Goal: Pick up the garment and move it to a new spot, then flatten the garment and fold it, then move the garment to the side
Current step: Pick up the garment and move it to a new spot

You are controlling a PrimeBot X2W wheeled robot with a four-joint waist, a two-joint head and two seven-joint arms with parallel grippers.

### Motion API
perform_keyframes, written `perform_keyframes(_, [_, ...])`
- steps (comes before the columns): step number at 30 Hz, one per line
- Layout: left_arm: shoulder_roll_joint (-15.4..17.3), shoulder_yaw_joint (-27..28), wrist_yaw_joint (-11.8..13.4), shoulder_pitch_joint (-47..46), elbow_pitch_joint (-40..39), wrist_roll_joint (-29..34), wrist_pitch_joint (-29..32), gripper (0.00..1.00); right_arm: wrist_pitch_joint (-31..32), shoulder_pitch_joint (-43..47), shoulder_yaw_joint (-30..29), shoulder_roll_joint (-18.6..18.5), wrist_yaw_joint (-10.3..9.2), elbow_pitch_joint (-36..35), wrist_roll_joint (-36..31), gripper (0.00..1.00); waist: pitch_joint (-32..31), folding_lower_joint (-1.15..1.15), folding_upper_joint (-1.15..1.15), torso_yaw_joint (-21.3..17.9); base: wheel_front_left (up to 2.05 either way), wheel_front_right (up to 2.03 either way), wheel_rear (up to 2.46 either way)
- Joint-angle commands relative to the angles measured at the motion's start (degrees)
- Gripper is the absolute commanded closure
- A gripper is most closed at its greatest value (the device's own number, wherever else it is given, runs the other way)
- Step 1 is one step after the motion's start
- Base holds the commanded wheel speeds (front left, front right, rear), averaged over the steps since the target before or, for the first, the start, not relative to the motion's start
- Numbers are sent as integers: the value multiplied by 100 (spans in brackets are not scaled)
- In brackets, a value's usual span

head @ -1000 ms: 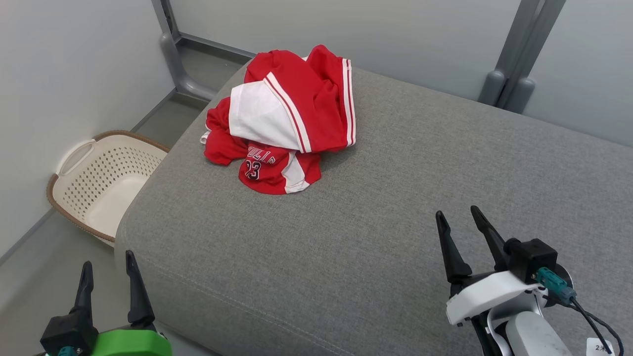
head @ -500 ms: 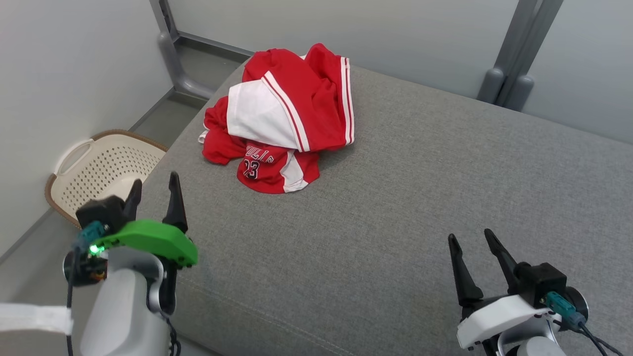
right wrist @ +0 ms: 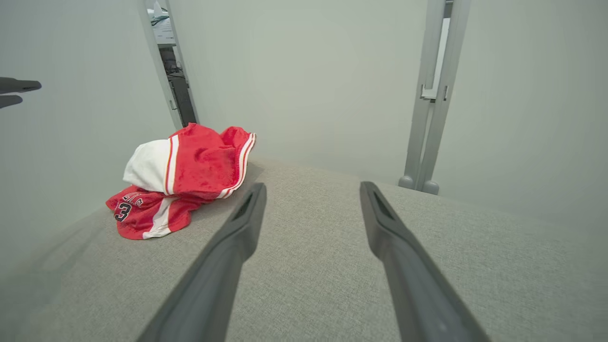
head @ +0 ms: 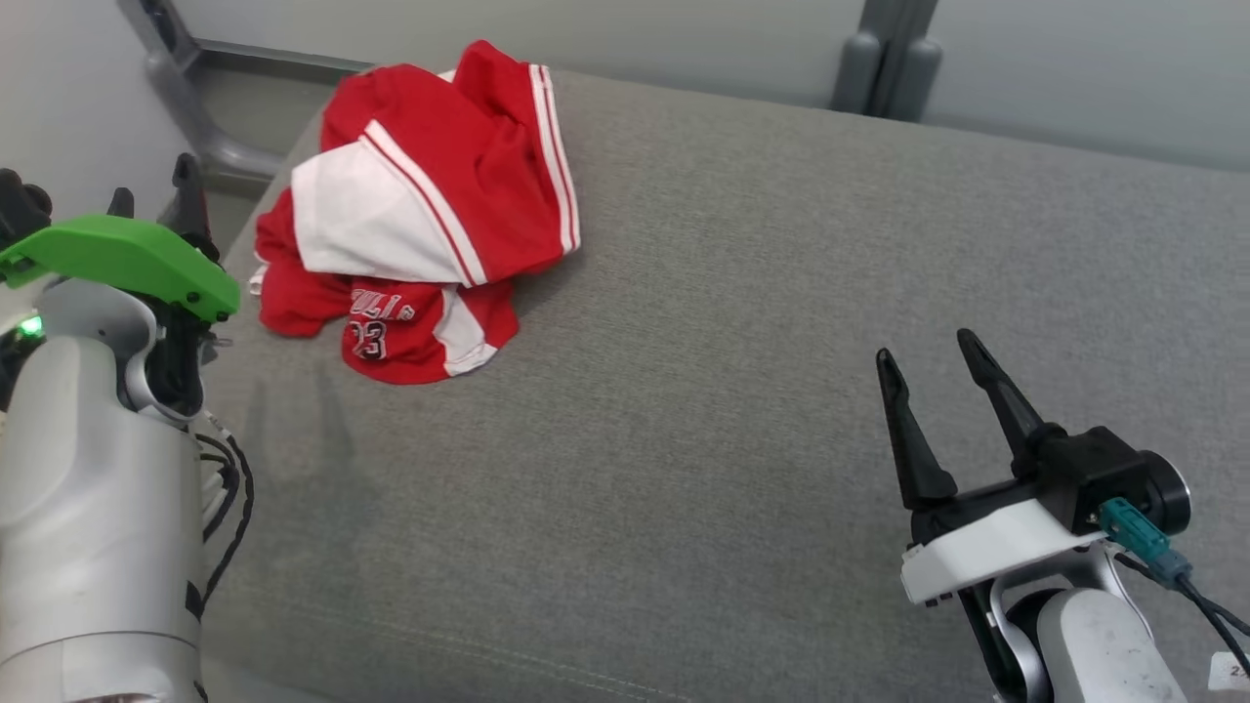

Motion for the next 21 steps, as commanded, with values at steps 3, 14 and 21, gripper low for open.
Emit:
perform_keyframes(3, [174, 57, 13, -321, 183, -103, 234, 0, 33, -78, -97, -24, 1, -190, 28, 0, 1738, 0, 0, -1894, 0, 0, 0])
perform_keyframes(14, [637, 18, 619, -673, 696, 49, 836, 0, -101, -38, -148, -16, 2, -253, 192, 0, 1965, 0, 0, -2458, 0, 0, 0])
perform_keyframes(21, [848, -324, 1166, -507, 794, 521, 1024, 56, -222, -19, -87, -16, 2, -68, 343, 0, 1762, 0, 0, -2480, 0, 0, 0])
